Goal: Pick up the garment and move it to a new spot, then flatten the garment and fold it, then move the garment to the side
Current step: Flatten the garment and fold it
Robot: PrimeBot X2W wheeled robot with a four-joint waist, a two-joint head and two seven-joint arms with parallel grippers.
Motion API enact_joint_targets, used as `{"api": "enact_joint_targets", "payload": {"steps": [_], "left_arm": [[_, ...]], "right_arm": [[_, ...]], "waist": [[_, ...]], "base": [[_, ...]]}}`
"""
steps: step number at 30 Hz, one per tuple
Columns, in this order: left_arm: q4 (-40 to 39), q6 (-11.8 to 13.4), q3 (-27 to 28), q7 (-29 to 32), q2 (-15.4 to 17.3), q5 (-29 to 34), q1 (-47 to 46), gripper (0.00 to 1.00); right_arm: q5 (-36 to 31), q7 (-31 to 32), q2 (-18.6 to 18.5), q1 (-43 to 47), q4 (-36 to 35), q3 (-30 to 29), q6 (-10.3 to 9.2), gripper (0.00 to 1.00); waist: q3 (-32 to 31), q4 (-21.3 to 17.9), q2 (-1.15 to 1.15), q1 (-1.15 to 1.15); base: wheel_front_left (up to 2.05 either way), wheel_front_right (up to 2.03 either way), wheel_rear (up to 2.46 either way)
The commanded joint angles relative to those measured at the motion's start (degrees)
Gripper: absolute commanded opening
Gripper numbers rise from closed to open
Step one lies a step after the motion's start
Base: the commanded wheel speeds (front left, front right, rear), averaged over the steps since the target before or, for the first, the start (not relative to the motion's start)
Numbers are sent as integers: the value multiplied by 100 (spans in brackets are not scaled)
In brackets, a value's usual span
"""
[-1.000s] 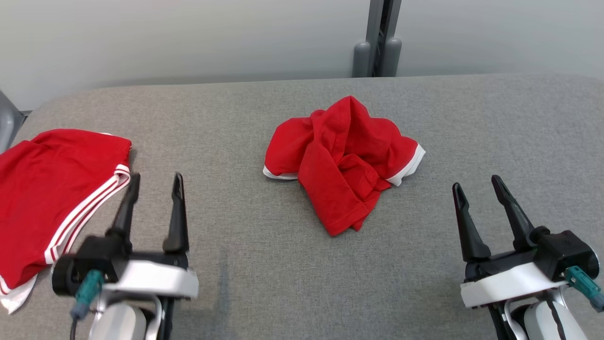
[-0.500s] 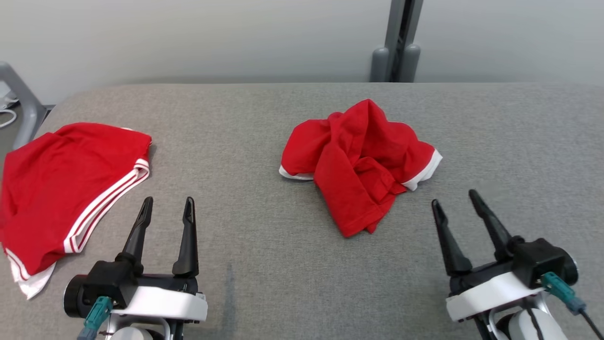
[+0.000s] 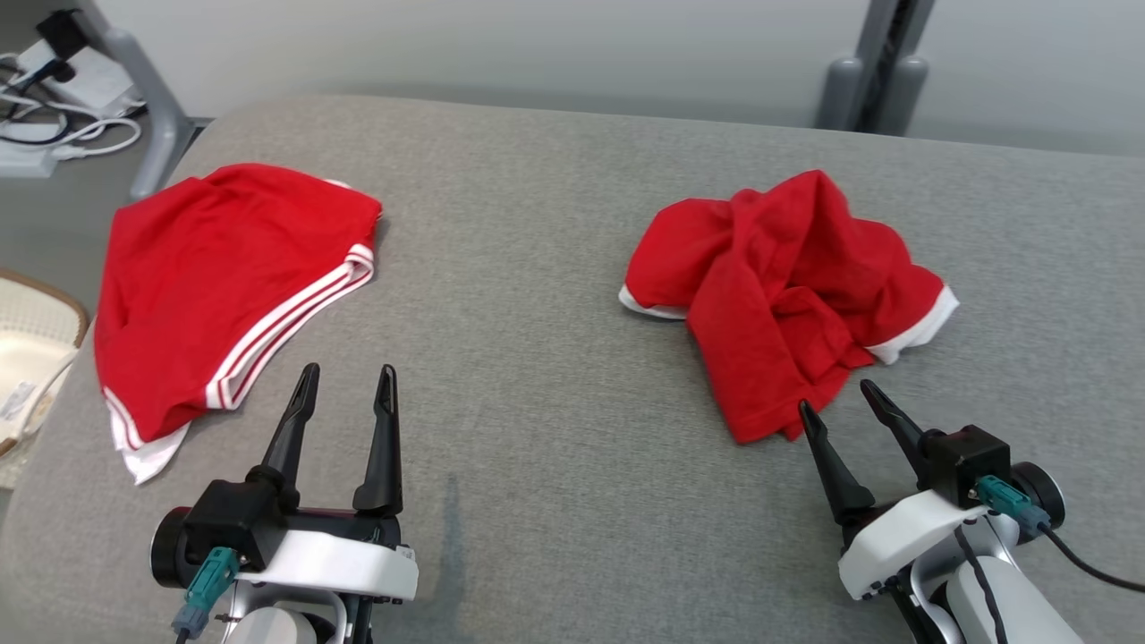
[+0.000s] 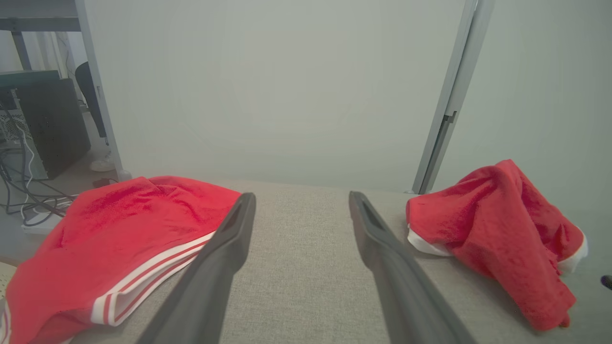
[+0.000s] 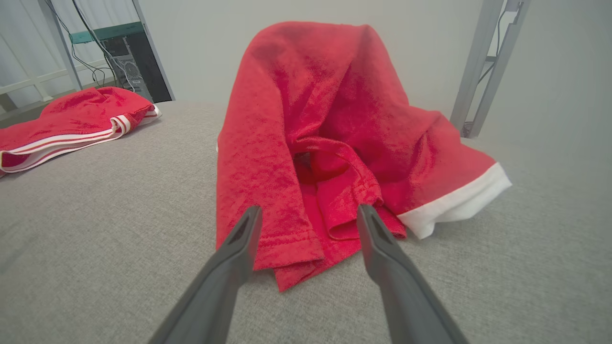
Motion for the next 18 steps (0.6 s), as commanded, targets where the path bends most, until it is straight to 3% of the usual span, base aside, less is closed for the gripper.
{"api": "enact_joint_targets", "payload": {"steps": [1,9,10,11,18], "left_arm": [[18,33,-9,-24,19,-46,-82,100],[6,75,-109,-23,18,-100,-111,100],[8,84,-114,-23,18,-105,-116,100],[11,92,-118,-23,18,-105,-120,100],[34,121,-116,-24,19,-138,-130,100]], "right_arm": [[111,-6,-74,-127,267,19,-2,100],[546,-6,-103,-455,1159,370,-1,100],[637,-6,-109,-503,1217,430,-2,44],[698,-6,-134,-555,1228,470,-1,0],[960,-6,-231,-619,964,573,-2,0]], "waist": [[81,180,0,0],[140,366,0,0],[150,369,0,0],[157,366,0,0],[117,180,0,0]], "base": [[0,0,0],[0,0,0],[0,0,0],[0,0,0],[0,0,0]]}}
